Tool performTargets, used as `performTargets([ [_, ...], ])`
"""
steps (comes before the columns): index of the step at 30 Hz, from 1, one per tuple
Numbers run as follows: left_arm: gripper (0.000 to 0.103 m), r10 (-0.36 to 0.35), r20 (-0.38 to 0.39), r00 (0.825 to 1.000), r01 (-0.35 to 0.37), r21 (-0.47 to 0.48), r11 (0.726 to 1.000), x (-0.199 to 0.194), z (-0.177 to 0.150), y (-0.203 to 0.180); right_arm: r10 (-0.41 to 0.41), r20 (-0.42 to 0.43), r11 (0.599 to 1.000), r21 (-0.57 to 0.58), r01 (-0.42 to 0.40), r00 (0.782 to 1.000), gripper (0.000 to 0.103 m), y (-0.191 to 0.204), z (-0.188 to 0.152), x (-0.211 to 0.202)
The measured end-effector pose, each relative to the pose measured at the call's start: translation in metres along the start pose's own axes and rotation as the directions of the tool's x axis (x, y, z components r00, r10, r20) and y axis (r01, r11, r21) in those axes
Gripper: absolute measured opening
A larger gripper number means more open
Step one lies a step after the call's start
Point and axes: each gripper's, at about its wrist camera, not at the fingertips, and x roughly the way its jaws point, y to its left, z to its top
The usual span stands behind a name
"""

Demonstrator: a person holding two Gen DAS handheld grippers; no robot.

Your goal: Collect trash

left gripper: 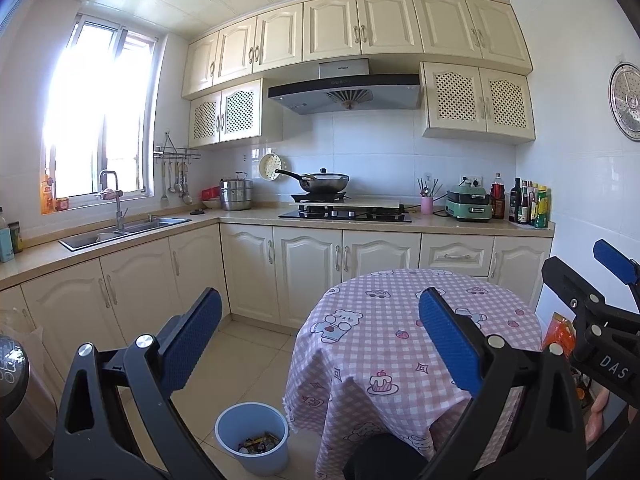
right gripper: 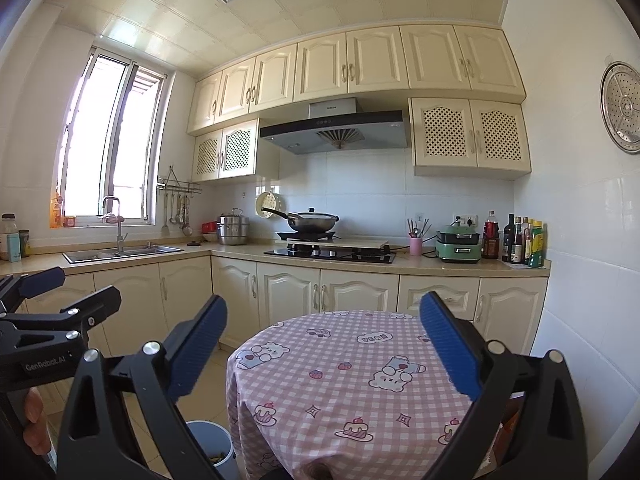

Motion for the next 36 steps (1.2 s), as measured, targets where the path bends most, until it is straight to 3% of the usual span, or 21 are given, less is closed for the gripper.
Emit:
performTargets([
  [36,0.095,-0.026,-0.018,1.000,0.026,0.024,0.999,0.0010,-0.0029,0.0028,-0.011,-0.005,1.000,0.019,0.011,1.000,0.095,-0.0005,-0.0015,-0.0017],
])
